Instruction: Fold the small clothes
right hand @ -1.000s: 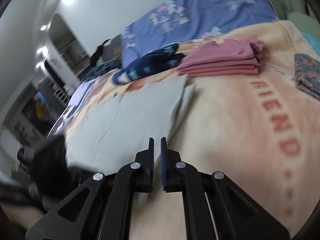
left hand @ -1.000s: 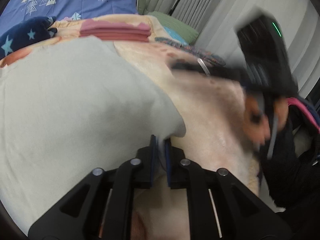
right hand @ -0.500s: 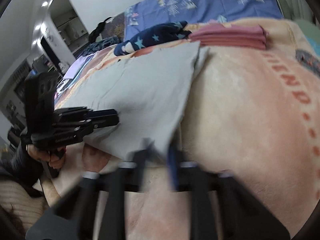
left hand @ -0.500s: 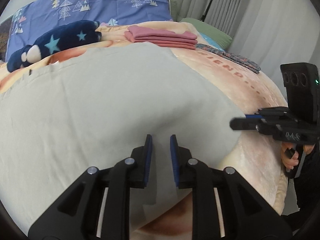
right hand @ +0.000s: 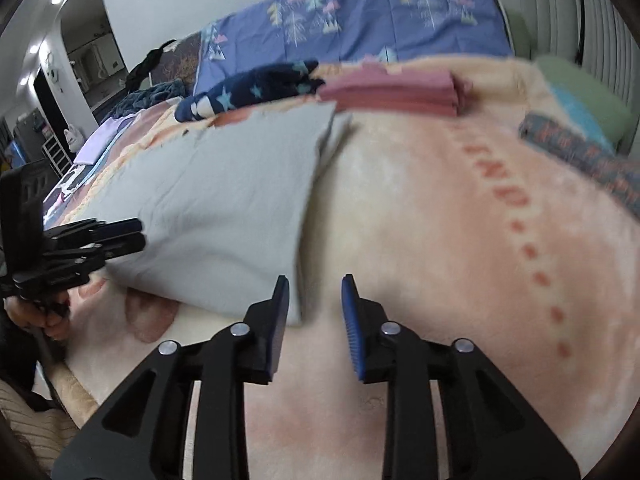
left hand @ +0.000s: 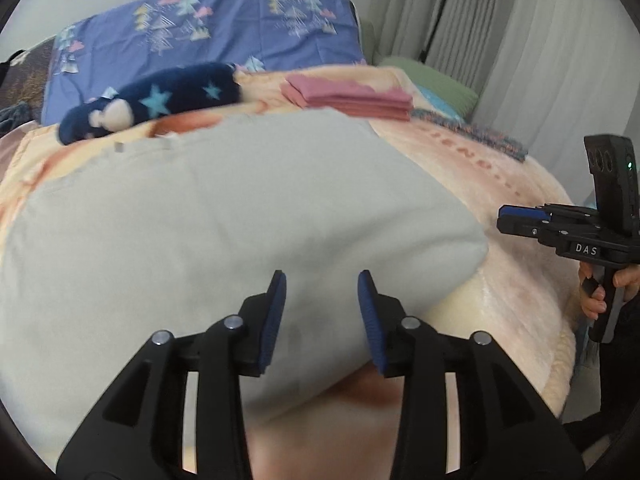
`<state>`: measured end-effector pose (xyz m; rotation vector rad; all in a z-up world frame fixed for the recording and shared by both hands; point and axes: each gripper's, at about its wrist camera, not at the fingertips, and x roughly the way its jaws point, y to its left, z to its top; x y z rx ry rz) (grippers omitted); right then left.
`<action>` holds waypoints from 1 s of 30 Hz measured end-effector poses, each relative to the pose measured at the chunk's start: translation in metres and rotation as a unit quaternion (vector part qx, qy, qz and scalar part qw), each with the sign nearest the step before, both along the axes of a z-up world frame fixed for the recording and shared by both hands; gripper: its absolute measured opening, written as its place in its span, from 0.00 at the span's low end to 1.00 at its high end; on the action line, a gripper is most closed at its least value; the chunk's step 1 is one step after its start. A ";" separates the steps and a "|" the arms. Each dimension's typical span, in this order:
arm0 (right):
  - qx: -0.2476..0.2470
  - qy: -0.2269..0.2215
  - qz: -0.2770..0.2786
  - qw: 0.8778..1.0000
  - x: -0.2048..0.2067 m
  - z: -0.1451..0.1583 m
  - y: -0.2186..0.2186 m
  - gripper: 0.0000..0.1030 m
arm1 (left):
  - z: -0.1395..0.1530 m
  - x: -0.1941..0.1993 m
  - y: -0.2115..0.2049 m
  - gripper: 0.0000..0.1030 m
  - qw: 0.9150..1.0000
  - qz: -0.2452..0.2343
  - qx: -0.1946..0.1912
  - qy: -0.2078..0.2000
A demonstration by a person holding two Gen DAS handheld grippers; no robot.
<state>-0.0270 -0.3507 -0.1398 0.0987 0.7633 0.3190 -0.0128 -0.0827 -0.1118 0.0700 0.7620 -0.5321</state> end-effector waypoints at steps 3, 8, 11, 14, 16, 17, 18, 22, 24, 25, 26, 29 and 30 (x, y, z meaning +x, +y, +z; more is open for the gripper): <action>-0.005 -0.026 0.042 0.999 -0.005 0.009 0.029 0.32 | 0.017 -0.020 0.061 0.41 0.998 0.059 -0.021 -0.017; -0.010 -0.019 0.123 0.992 -0.002 0.008 0.088 0.32 | 0.021 -0.054 0.187 0.42 0.975 0.218 -0.037 -0.013; -0.004 -0.013 0.160 0.987 0.002 0.007 0.136 0.32 | 0.008 -0.071 0.235 0.18 0.967 0.242 -0.078 0.020; 0.006 -0.022 0.187 0.982 -0.006 0.007 0.188 0.32 | -0.005 -0.077 0.251 0.14 0.968 0.222 -0.109 0.042; -0.006 -0.029 0.209 0.978 -0.013 0.008 0.219 0.32 | -0.015 -0.074 0.255 0.15 0.969 0.217 -0.105 0.051; -0.011 -0.030 0.217 0.976 -0.016 0.009 0.231 0.32 | -0.018 -0.071 0.257 0.21 0.970 0.216 -0.102 0.053; -0.013 -0.032 0.226 0.973 -0.021 0.010 0.244 0.32 | -0.019 -0.068 0.258 0.25 0.970 0.215 -0.101 0.053; -0.033 -0.027 0.228 0.973 -0.029 0.011 0.263 0.32 | -0.018 -0.056 0.259 0.45 0.976 0.165 -0.129 0.050; -0.047 -0.016 0.213 0.976 -0.027 0.008 0.265 0.32 | -0.019 -0.045 0.257 0.32 0.978 0.132 -0.149 0.062; -0.051 -0.012 0.205 0.977 -0.025 0.006 0.267 0.32 | -0.019 -0.041 0.255 0.08 0.978 0.121 -0.157 0.067; -0.055 -0.007 0.198 0.979 -0.025 0.005 0.266 0.32 | -0.018 -0.041 0.255 0.04 0.978 0.118 -0.159 0.071; -0.061 -0.001 0.187 0.980 -0.028 0.002 0.265 0.32 | -0.020 -0.046 0.264 0.04 0.977 0.140 -0.144 0.066; -0.065 -0.001 0.188 0.980 -0.028 0.001 0.267 0.32 | -0.027 -0.046 0.269 0.04 0.977 0.157 -0.122 0.073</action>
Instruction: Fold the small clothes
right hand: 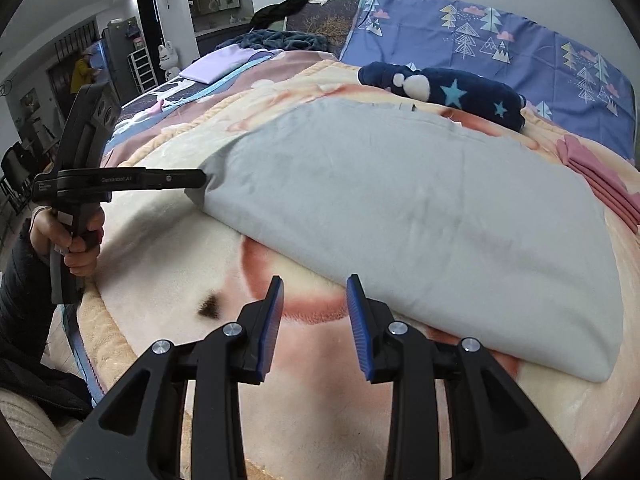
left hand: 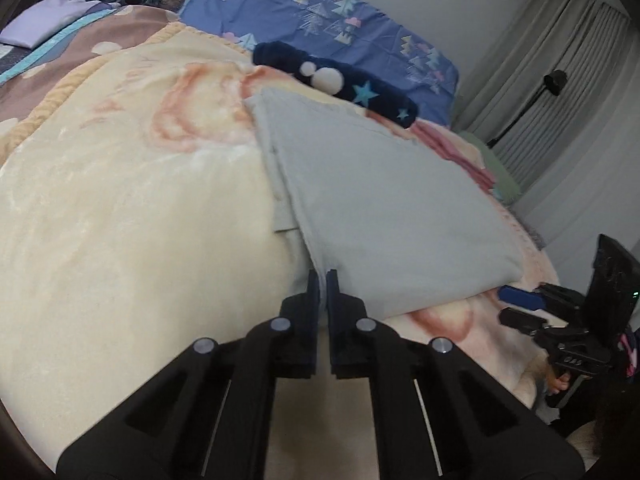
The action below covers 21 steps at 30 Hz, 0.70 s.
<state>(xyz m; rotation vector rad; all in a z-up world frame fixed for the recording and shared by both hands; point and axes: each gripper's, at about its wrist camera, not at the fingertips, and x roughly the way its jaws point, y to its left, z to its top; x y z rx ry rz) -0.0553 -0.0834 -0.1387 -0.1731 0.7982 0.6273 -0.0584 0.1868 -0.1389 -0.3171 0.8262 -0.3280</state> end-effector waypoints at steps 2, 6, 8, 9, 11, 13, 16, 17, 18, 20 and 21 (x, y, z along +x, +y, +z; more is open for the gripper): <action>-0.016 -0.001 0.004 1.000 0.000 -0.003 0.009 0.32 | -0.022 0.008 0.014 0.02 0.999 0.017 -0.009 0.033; -0.048 -0.019 0.031 0.998 -0.003 -0.006 0.041 0.32 | -0.023 0.002 0.015 0.03 0.999 0.013 -0.006 0.028; -0.065 -0.039 0.059 0.995 -0.009 -0.005 0.064 0.32 | -0.021 -0.001 0.010 0.03 1.000 0.010 0.008 0.021; -0.074 -0.050 0.070 0.994 -0.011 -0.004 0.073 0.33 | -0.020 -0.002 0.011 0.03 1.000 0.008 0.001 0.018; -0.109 -0.086 0.095 0.986 -0.018 -0.006 0.101 0.34 | -0.022 -0.003 0.018 0.03 0.999 0.009 -0.024 0.019; -0.148 -0.118 0.108 0.976 -0.022 -0.012 0.125 0.34 | -0.024 -0.003 0.024 0.02 0.999 0.013 -0.047 0.020; -0.198 -0.144 0.124 0.962 -0.020 -0.027 0.158 0.34 | -0.025 -0.007 0.030 0.03 0.997 0.021 -0.068 0.013; -0.212 -0.150 0.127 0.957 -0.018 -0.033 0.166 0.34 | -0.025 -0.009 0.033 0.03 0.997 0.025 -0.076 0.007; -0.223 -0.159 0.127 0.953 -0.015 -0.038 0.172 0.34 | -0.024 -0.012 0.036 0.04 0.996 0.028 -0.085 0.000; -0.243 -0.182 0.129 0.944 -0.011 -0.046 0.183 0.34 | -0.024 -0.016 0.045 0.10 0.993 0.039 -0.112 -0.011; -0.249 -0.194 0.130 0.940 -0.009 -0.048 0.188 0.34 | -0.025 -0.018 0.051 0.12 0.991 0.047 -0.128 -0.015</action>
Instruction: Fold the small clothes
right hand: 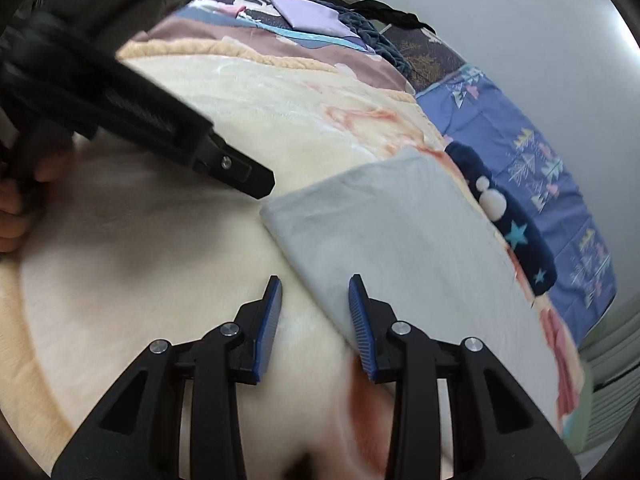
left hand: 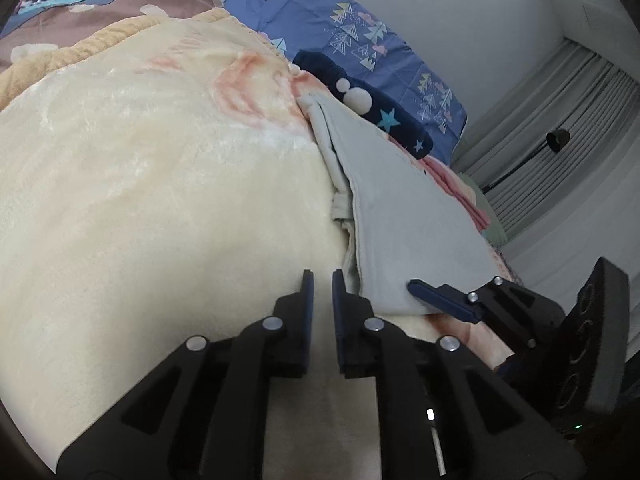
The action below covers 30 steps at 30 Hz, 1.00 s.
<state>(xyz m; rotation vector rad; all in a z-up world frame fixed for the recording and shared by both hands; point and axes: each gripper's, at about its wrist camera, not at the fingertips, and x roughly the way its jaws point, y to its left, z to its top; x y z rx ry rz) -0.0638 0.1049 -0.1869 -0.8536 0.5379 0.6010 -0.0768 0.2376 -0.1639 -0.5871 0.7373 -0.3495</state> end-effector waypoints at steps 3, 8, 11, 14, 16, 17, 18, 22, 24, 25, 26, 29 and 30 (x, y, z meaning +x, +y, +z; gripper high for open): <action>-0.011 -0.035 0.006 0.999 0.005 -0.003 0.014 0.34 | -0.006 -0.003 0.019 0.12 0.998 0.025 -0.053 -0.002; 0.068 -0.033 0.015 0.997 0.012 0.018 0.008 0.02 | 0.003 -0.001 0.024 0.27 0.997 0.027 -0.067 0.005; 0.183 0.058 -0.014 0.981 0.037 0.054 -0.024 0.02 | 0.028 0.008 0.028 0.40 0.998 0.017 -0.060 -0.016; 0.232 0.108 -0.026 0.966 0.054 0.070 -0.037 0.02 | 0.050 0.034 0.028 0.58 0.999 -0.002 -0.044 -0.030; 0.227 0.101 -0.022 0.968 0.053 0.072 -0.035 0.02 | 0.054 0.062 0.022 0.63 0.998 -0.032 -0.039 -0.023; 0.226 0.100 -0.021 0.969 0.050 0.072 -0.032 0.02 | 0.050 0.082 0.018 0.64 0.998 -0.042 -0.039 -0.006; 0.224 0.101 -0.021 0.969 0.048 0.070 -0.030 0.02 | 0.043 0.103 0.013 0.64 0.997 -0.056 -0.046 0.016; 0.226 0.111 -0.029 0.967 0.047 0.067 -0.026 0.02 | 0.008 0.162 -0.009 0.65 0.992 -0.078 -0.060 0.080; 0.228 0.116 -0.030 0.966 0.045 0.068 -0.022 0.02 | 0.010 0.185 -0.015 0.62 0.992 -0.079 -0.069 0.069; 0.226 0.117 -0.028 0.967 0.042 0.066 -0.020 0.02 | 0.011 0.195 -0.016 0.50 0.992 -0.076 -0.078 0.065; 0.219 0.118 -0.025 0.968 0.040 0.063 -0.017 0.02 | 0.011 0.204 -0.017 0.35 0.992 -0.069 -0.090 0.063; 0.201 0.131 -0.020 0.971 0.039 0.049 -0.013 0.02 | 0.005 0.217 -0.014 0.07 0.992 -0.042 -0.106 0.046; 0.202 0.145 -0.023 0.968 0.042 0.045 -0.014 0.02 | 0.000 0.214 -0.013 0.07 0.994 -0.034 -0.101 0.040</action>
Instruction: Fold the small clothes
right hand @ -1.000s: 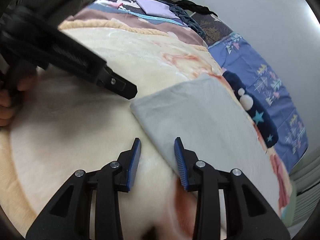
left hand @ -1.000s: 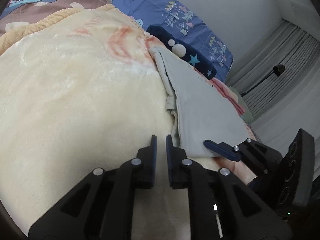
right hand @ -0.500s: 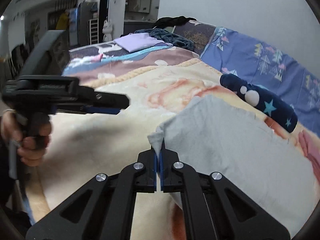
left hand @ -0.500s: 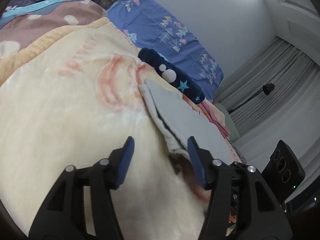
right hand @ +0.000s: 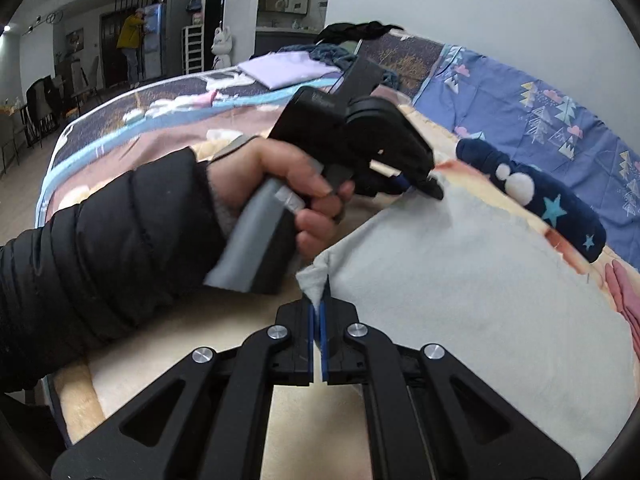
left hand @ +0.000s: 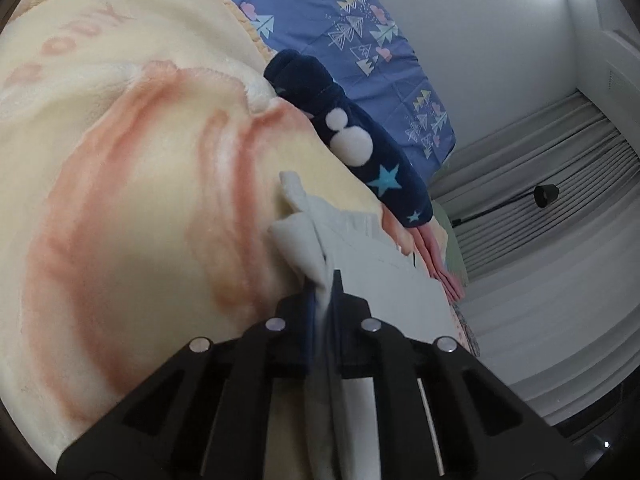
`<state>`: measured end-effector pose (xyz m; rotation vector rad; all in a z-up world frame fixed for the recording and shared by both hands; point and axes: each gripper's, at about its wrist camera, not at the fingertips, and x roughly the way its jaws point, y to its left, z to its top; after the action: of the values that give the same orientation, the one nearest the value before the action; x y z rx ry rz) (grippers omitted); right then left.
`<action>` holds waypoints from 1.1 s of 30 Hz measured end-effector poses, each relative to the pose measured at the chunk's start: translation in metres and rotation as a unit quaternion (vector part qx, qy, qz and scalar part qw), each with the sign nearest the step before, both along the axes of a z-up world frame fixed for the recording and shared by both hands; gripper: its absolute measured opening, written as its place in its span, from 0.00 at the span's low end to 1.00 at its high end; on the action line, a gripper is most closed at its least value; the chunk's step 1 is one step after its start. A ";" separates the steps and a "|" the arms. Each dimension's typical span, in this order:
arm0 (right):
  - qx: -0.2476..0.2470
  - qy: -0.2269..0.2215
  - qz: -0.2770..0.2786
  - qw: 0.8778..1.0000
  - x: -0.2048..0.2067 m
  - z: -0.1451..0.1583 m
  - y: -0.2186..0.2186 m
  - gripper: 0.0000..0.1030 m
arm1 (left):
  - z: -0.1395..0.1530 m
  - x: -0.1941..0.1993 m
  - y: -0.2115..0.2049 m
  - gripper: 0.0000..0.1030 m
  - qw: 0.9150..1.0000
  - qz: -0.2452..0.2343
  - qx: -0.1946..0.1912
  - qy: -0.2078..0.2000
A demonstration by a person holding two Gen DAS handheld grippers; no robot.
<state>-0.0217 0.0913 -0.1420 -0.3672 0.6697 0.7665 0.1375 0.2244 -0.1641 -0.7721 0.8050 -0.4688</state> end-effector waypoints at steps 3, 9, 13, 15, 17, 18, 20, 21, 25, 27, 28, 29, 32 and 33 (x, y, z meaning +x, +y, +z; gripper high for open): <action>0.019 0.018 -0.003 1.000 0.002 0.001 -0.002 0.02 | 0.000 -0.006 0.012 0.06 1.000 0.011 -0.017 -0.007; -0.004 0.023 0.008 1.000 0.003 -0.011 -0.003 0.02 | 0.005 -0.007 0.017 0.05 0.999 0.036 0.028 -0.024; 0.008 0.027 0.004 1.000 0.000 -0.009 -0.010 0.02 | 0.002 -0.008 0.017 0.23 1.000 0.003 0.009 -0.018; 0.010 0.017 0.009 1.000 -0.006 -0.005 -0.014 0.02 | 0.005 -0.012 0.016 0.33 1.000 -0.013 0.004 -0.024; 0.009 0.017 0.014 1.000 -0.007 -0.005 -0.017 0.02 | 0.005 -0.013 0.014 0.39 0.999 -0.021 0.003 -0.027; 0.008 0.021 0.016 1.000 -0.008 -0.006 -0.017 0.02 | 0.003 -0.010 0.011 0.40 0.999 -0.024 0.007 -0.021; 0.002 0.034 0.018 0.999 -0.006 -0.013 -0.014 0.02 | -0.001 -0.001 -0.001 0.34 0.999 -0.028 0.033 -0.006; -0.005 0.041 0.018 0.999 -0.005 -0.017 -0.011 0.02 | 0.000 0.001 -0.007 0.28 0.998 -0.022 0.054 -0.005; -0.005 0.034 0.014 0.999 -0.006 -0.016 -0.011 0.02 | -0.002 0.000 -0.008 0.08 0.998 -0.021 0.054 -0.010; 0.001 0.028 0.008 1.000 -0.008 -0.011 -0.018 0.11 | -0.003 -0.002 -0.001 0.08 0.999 -0.018 0.035 -0.015; -0.001 0.020 -0.001 1.000 -0.009 -0.008 -0.025 0.18 | -0.003 -0.002 0.000 0.08 0.999 -0.019 0.034 -0.014; -0.004 0.010 -0.008 1.000 -0.010 -0.006 -0.030 0.28 | -0.003 -0.003 -0.001 0.08 0.999 -0.019 0.038 -0.014; -0.025 0.002 -0.031 0.999 -0.008 -0.006 -0.052 0.30 | -0.002 -0.004 -0.004 0.09 0.998 -0.020 0.055 -0.014; -0.022 0.009 -0.041 0.999 -0.006 -0.006 -0.063 0.30 | -0.002 -0.004 -0.005 0.09 0.998 -0.021 0.058 -0.013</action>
<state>-0.0279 0.0285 -0.1476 -0.3699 0.7153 0.6785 0.1332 0.2193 -0.1666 -0.6407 0.8177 -0.4640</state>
